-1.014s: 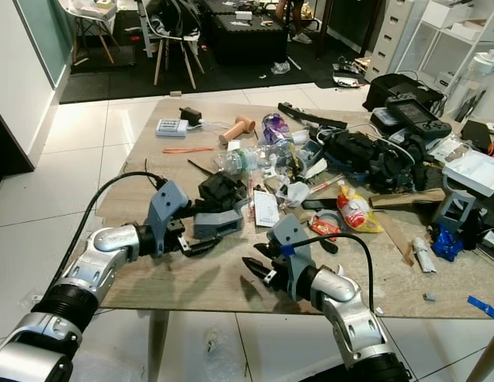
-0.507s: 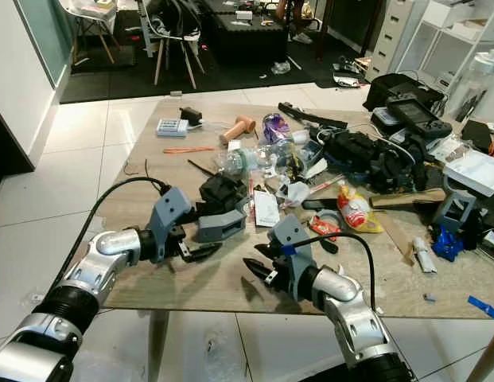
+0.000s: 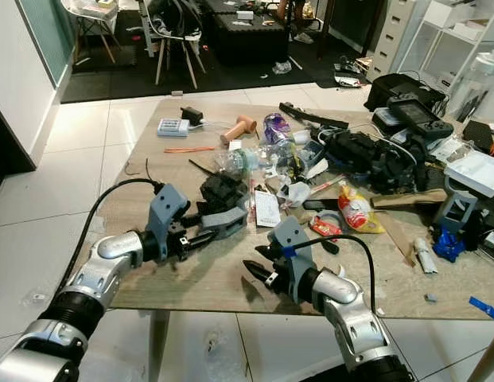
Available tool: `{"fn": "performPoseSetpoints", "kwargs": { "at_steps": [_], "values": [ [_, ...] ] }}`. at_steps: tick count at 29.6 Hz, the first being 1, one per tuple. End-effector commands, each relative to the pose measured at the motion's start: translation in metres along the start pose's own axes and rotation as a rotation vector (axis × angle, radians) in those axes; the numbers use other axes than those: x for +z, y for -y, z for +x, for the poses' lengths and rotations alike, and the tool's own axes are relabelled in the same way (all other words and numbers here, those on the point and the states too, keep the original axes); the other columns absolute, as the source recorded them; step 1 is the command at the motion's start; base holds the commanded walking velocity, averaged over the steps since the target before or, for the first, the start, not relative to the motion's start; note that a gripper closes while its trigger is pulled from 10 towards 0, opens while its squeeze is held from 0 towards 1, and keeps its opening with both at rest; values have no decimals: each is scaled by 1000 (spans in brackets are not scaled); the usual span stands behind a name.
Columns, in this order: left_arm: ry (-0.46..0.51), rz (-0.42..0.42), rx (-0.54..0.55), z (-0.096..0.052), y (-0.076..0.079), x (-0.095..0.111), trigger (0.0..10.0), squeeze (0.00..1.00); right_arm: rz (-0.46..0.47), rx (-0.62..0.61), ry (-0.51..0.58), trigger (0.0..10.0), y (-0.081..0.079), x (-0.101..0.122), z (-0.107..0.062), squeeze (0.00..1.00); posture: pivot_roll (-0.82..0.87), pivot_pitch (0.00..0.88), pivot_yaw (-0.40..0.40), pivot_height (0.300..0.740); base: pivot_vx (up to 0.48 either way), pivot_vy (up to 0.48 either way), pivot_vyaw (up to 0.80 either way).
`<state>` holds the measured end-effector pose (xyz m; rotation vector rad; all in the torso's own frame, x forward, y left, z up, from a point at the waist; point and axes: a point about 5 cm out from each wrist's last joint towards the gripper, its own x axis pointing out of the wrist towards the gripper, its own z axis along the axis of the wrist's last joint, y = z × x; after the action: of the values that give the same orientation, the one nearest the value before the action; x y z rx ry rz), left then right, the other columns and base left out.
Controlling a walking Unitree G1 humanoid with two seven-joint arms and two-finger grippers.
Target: Picking trash to rubbish bin
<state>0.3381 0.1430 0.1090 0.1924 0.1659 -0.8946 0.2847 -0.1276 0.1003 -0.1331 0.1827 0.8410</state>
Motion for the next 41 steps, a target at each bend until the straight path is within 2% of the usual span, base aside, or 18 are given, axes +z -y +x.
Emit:
{"fn": "performPoseSetpoints", "kwargs": {
  "at_steps": [1,9,12,16,20,22,25,27,28,29,30,32,34,36,38,39,40,41],
  "values": [
    [16,-28,-38,-1,5,-2,0,0,9,1,-9,10000,-2,-3,0,0,-96,55,-34,740,0,0,0],
    [48,-59,-110,-5,11,0,0,0,7,4,-8,10000,-3,-3,0,0,-96,53,-34,740,0,0,0],
    [70,-106,-263,-11,22,6,0,0,4,10,-8,10000,-3,-3,1,0,-92,41,-34,740,0,0,0],
    [74,-131,-313,-14,25,8,0,0,4,10,-8,10000,-3,-4,1,0,-92,37,-34,740,0,0,0],
    [109,-265,-479,-22,37,18,0,0,3,13,-8,10000,-4,-4,1,0,-93,36,-34,740,0,0,0],
    [173,-283,-458,-22,34,25,0,0,3,13,-9,10000,-4,-4,1,0,-92,38,-34,740,0,0,0],
    [275,-327,-270,-15,18,35,0,0,2,12,-10,10000,-4,-4,0,0,-93,40,-35,740,0,0,0],
    [90,-137,-260,-14,21,22,0,0,1,12,-12,10000,-4,-4,0,0,-92,40,-35,740,0,0,0],
    [110,-174,-243,-14,19,24,0,0,0,11,-12,10000,-4,-4,0,0,-92,41,-33,740,0,0,0],
    [205,-315,-207,-14,14,35,0,0,0,10,-13,10000,-4,-4,0,0,-99,42,-30,740,0,0,0],
    [205,-315,-207,-14,14,35,0,0,0,10,-13,10000,-4,-4,0,0,-99,42,-30,740,0,0,0],
    [81,-178,-255,-17,22,30,0,0,2,8,-15,10000,-4,-5,-1,0,-94,43,-34,740,0,0,0],
    [197,-322,-255,-16,22,40,0,0,4,8,-15,10000,-4,-5,0,0,-101,48,-31,740,0,0,0],
    [26,-167,-266,-17,25,25,0,0,10,4,-11,10000,-4,-5,-1,0,-88,48,-36,740,0,0,0],
    [81,-202,-236,-15,23,29,0,0,17,3,-6,10000,-4,-4,0,0,-99,50,-30,740,0,0,0],
    [10,-78,-185,-15,18,26,0,0,16,8,-1,10000,-4,-1,-1,0,-98,53,-32,740,0,0,0],
    [10,-78,-185,-15,18,26,0,0,16,8,-1,10000,-4,-1,-1,0,-98,53,-32,740,0,0,0],
    [-62,31,-187,-16,18,21,0,0,15,12,1,10000,-4,0,-2,0,-98,53,-32,740,0,0,0]
  ]
}}
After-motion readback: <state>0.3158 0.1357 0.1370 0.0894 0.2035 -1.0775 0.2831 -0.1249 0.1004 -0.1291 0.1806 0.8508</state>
